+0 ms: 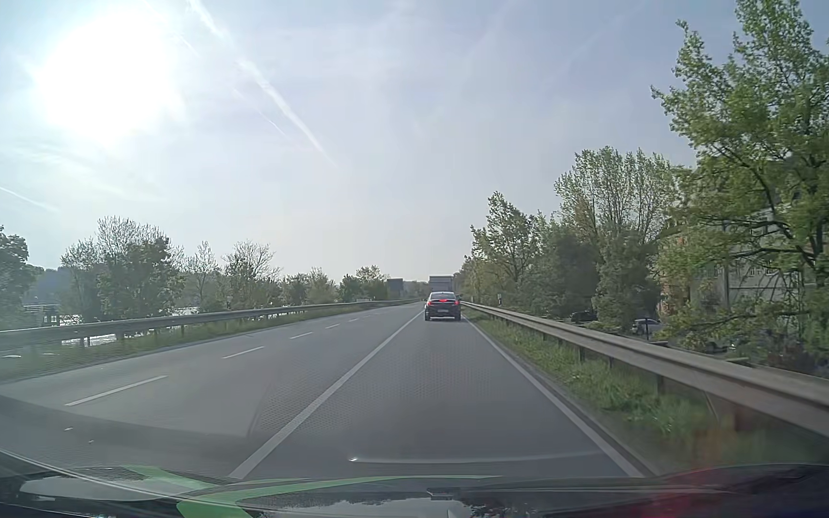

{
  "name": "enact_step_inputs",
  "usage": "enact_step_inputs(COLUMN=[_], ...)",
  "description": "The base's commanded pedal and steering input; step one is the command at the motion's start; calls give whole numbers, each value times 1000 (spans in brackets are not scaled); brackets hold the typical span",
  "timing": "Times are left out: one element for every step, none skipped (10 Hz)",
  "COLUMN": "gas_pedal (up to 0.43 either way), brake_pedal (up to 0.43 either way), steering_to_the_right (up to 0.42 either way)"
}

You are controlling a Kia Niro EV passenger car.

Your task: Follow the waypoints while adhering to traffic rules and regulations

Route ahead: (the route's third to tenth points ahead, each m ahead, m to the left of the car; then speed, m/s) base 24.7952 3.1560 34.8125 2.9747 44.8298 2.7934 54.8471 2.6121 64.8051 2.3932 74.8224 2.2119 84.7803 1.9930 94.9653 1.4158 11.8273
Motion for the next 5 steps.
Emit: enact_step_inputs(gas_pedal=[98, 0, 0, 0, 0], brake_pedal=[0, 0, 0, 0, 0], steering_to_the_right=[1, 0, 0, 1, 1])
